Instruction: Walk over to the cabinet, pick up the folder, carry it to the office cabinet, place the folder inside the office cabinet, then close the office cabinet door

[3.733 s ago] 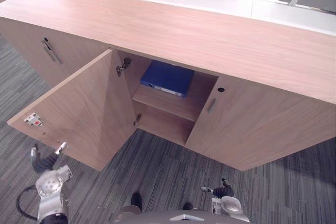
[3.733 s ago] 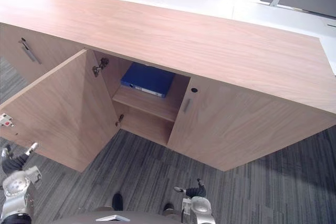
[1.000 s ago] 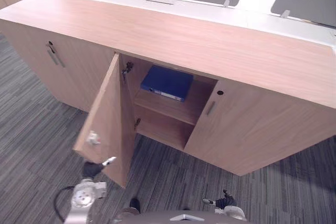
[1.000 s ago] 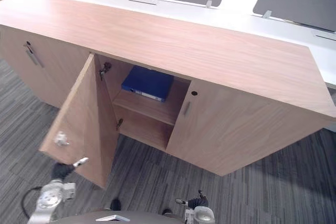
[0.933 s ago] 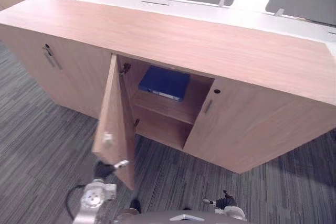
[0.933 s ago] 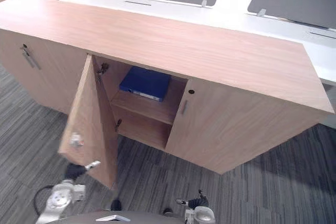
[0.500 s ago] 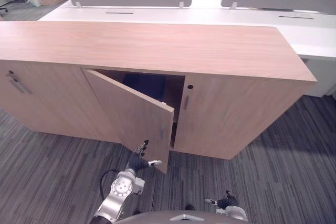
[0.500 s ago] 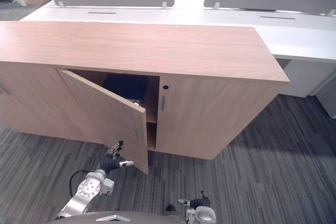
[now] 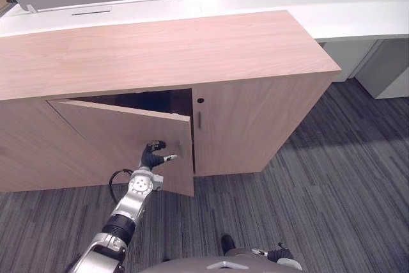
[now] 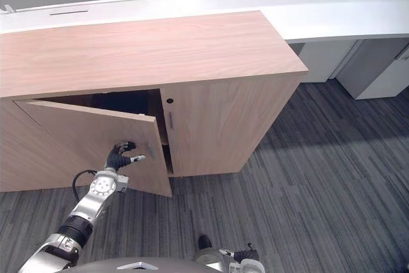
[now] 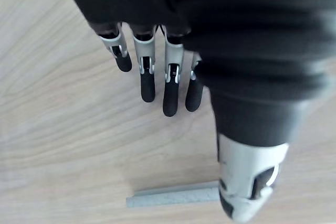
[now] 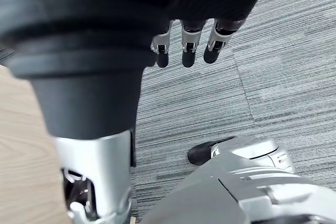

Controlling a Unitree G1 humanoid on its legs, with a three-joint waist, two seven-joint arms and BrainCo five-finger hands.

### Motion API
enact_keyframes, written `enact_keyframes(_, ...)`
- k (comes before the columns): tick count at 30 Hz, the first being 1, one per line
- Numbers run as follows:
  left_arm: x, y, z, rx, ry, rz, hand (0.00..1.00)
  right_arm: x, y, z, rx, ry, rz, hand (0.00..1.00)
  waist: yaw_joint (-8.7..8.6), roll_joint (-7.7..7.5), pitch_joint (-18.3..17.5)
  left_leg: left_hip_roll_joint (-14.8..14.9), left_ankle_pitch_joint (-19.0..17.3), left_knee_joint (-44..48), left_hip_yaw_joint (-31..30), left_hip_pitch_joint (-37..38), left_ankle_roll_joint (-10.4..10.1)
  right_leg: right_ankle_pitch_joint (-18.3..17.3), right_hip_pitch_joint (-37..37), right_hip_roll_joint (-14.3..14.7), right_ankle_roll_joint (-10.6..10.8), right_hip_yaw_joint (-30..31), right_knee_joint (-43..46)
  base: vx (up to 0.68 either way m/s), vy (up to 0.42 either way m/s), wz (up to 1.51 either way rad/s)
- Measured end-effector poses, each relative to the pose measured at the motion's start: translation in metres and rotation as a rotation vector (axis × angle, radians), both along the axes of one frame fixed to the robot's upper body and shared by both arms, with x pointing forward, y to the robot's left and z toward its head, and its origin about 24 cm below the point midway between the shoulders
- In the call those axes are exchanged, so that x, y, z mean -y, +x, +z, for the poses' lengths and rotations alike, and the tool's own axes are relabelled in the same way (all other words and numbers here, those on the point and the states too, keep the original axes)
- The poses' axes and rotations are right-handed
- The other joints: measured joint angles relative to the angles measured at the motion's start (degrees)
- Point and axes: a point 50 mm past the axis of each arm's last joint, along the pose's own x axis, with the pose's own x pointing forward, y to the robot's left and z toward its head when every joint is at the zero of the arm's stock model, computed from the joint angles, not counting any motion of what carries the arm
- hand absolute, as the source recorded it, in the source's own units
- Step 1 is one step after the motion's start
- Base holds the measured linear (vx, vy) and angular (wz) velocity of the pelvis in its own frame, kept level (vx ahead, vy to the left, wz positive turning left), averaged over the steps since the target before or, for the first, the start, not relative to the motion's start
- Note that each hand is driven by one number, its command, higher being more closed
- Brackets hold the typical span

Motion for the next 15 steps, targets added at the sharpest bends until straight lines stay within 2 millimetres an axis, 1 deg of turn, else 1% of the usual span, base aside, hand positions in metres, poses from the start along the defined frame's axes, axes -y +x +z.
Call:
enact_keyframes(4, -0.001, 0.003, 0.0, -0.001, 0.01, 0.008, 0.0, 0.0, -0.001, 0.0, 0.002, 0.006, -0.016, 0.0, -0.69, -0.07, 0.04, 0.01, -0.06, 0.0, -0.15, 0.0, -0.01, -0.14, 0.09, 0.0, -0.21, -0.26, 0.0, -0.01, -0.009, 0.0)
enact_keyframes(10, 0.001, 0.0, -0.003, -0.014, 0.001, 0.008, 0.0, 0.0, -0.003, -0.001, -0.008, 0.001, -0.025, 0.0, -0.76, -0.63, 0.38, 0.1, 0.0, -0.01, -1.58, 0.27, 0.04, -0.58, 1.09, -0.05, -0.6, -1.82, -0.02, -0.03, -0.037, 0.12)
enact_keyframes(13, -0.002, -0.019, -0.02, -0.078, -0.005, 0.024, 0.0, -0.001, -0.005, -0.002, -0.016, 0.003, -0.027, 0.0, -0.25, -1.08, 0.67, 0.32, -0.1, -0.02, -1.78, 1.16, -0.08, -0.81, 2.15, 0.09, -0.36, -2.03, -0.07, -0.02, -0.033, 0.05)
enact_keyframes(15, -0.005, -0.038, -0.035, -0.143, -0.013, 0.033, 0.0, -0.002, -0.005, -0.002, -0.017, 0.003, -0.028, 0.0, 0.47, -1.46, 0.88, 0.46, -0.09, 0.0, -1.83, 1.08, -0.09, -0.82, 2.07, 0.23, -0.34, -2.04, -0.1, -0.03, -0.044, 0.01)
